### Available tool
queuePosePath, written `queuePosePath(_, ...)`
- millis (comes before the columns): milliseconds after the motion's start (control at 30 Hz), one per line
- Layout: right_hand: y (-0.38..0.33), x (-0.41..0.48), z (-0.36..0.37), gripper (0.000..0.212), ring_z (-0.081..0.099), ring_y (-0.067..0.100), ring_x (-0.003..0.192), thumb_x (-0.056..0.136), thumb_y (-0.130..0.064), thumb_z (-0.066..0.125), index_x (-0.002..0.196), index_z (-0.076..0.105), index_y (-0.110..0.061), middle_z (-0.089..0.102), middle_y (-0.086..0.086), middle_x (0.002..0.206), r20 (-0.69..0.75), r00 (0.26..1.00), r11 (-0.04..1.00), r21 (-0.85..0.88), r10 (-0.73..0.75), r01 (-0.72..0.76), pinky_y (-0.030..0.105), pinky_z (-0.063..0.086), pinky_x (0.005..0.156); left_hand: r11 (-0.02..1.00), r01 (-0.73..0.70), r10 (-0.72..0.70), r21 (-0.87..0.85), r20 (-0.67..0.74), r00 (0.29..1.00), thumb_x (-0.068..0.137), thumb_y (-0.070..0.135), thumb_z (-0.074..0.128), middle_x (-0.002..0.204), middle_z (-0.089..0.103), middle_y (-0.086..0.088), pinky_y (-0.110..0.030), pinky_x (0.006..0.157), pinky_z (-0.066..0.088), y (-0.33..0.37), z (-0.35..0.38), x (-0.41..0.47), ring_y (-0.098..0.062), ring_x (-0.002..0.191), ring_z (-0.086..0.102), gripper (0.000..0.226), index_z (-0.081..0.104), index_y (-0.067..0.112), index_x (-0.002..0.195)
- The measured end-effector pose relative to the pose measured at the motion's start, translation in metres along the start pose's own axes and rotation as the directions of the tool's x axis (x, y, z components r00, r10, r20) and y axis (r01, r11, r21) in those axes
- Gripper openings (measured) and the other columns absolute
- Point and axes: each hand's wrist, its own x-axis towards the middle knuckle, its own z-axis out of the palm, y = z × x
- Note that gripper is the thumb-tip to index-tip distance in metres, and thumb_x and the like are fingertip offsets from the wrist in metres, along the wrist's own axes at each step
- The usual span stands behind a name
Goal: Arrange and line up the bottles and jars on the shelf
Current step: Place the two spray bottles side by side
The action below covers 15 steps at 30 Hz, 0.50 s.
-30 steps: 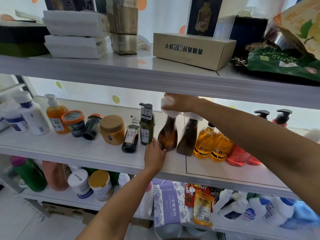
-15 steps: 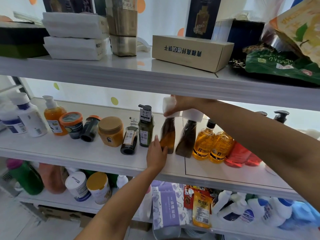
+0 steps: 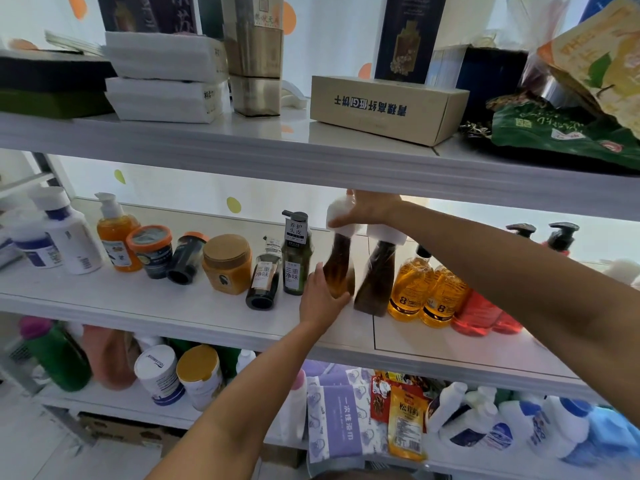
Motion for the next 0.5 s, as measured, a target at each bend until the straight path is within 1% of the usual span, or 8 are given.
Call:
queuePosePath(100, -0.001, -0.001, -0.006, 0.094, 0.040, 0.026, 0.129, 0.068, -0.049, 0.077, 0.143, 0.030, -0.021, 0.039, 0.004, 0.145, 0.178, 0.984, 0.999, 0.037, -0.008, 0.002, 0.037, 0.035, 0.104, 0.999, 0.032, -0.034, 0.043, 0.032, 0.999, 0.083, 0.028, 0.069, 0.146, 0.035, -0.010, -0.041, 0.103, 0.041, -0.001, -0.001, 0.001, -0.026, 0.132, 0.040, 0.091, 0.008, 0.015, 0.151)
queuePosePath(167, 0.003, -0.003, -0.013, 0.093, 0.039, 0.027, 0.128, 0.068, -0.040, 0.079, 0.144, 0.026, -0.029, 0.036, 0.002, 0.147, 0.251, 0.967, 0.999, -0.009, -0.029, 0.032, 0.039, 0.036, 0.103, 0.997, 0.038, -0.042, 0.070, 0.047, 0.998, 0.087, 0.027, 0.064, 0.147, 0.032, -0.011, -0.041, 0.104, 0.040, 0.000, -0.002, 0.000, -0.027, 0.133, 0.039, 0.091, 0.002, 0.014, 0.152)
queuePosePath(233, 0.009, -0.004, -0.015, 0.087, 0.044, 0.024, 0.117, 0.066, -0.037, 0.081, 0.139, 0.033, -0.032, 0.042, 0.002, 0.141, 0.216, 0.976, 0.999, -0.028, -0.036, 0.043, 0.038, 0.042, 0.095, 0.997, 0.034, -0.038, 0.076, 0.051, 0.998, 0.090, 0.025, 0.060, 0.147, 0.031, -0.012, -0.040, 0.103, 0.040, 0.001, -0.001, 0.000, -0.027, 0.132, 0.038, 0.087, 0.001, 0.011, 0.152)
queuePosePath(300, 0.011, -0.005, -0.013, 0.084, 0.045, 0.019, 0.105, 0.064, -0.041, 0.081, 0.135, 0.038, -0.029, 0.047, 0.003, 0.133, 0.160, 0.987, 0.999, -0.015, -0.027, 0.030, 0.033, 0.042, 0.084, 0.997, 0.038, -0.042, 0.068, 0.049, 0.998, 0.093, 0.021, 0.055, 0.145, 0.034, -0.012, -0.039, 0.103, 0.041, 0.001, 0.001, -0.001, -0.027, 0.130, 0.041, 0.075, 0.009, 0.007, 0.151)
queuePosePath(333, 0.012, -0.006, -0.012, 0.084, 0.045, 0.018, 0.102, 0.063, -0.044, 0.081, 0.134, 0.039, -0.027, 0.049, 0.003, 0.130, 0.148, 0.989, 1.000, -0.012, -0.020, 0.022, 0.032, 0.040, 0.081, 0.997, 0.041, -0.044, 0.063, 0.043, 0.998, 0.094, 0.020, 0.052, 0.143, 0.038, -0.012, -0.039, 0.103, 0.043, 0.001, 0.001, -0.002, -0.027, 0.128, 0.043, 0.067, 0.018, 0.007, 0.149)
queuePosePath(400, 0.012, -0.007, -0.009, 0.084, 0.044, 0.017, 0.099, 0.063, -0.047, 0.080, 0.133, 0.040, -0.021, 0.050, 0.004, 0.126, 0.126, 0.992, 1.000, -0.021, -0.012, 0.015, 0.030, 0.037, 0.078, 0.998, 0.031, -0.033, 0.063, 0.025, 0.999, 0.095, 0.017, 0.051, 0.136, 0.047, -0.010, -0.039, 0.099, 0.047, -0.002, 0.002, -0.003, -0.025, 0.121, 0.050, 0.048, 0.037, 0.008, 0.140)
queuePosePath(433, 0.011, -0.008, -0.008, 0.083, 0.045, 0.017, 0.098, 0.063, -0.049, 0.080, 0.132, 0.042, -0.020, 0.051, 0.004, 0.124, 0.106, 0.994, 0.999, -0.036, -0.008, 0.012, 0.029, 0.036, 0.077, 0.998, 0.024, -0.025, 0.066, 0.017, 1.000, 0.095, 0.016, 0.051, 0.133, 0.050, -0.010, -0.039, 0.098, 0.048, -0.003, 0.002, -0.003, -0.025, 0.118, 0.051, 0.042, 0.042, 0.009, 0.136)
queuePosePath(500, 0.009, -0.011, -0.008, 0.081, 0.047, 0.018, 0.096, 0.062, -0.052, 0.079, 0.127, 0.045, -0.019, 0.053, 0.004, 0.120, 0.067, 0.998, 0.998, -0.067, 0.002, 0.002, 0.029, 0.037, 0.075, 0.997, 0.015, -0.015, 0.073, 0.004, 1.000, 0.095, 0.015, 0.050, 0.129, 0.053, -0.009, -0.039, 0.095, 0.049, -0.003, 0.002, -0.004, -0.025, 0.116, 0.053, 0.037, 0.047, 0.010, 0.131)
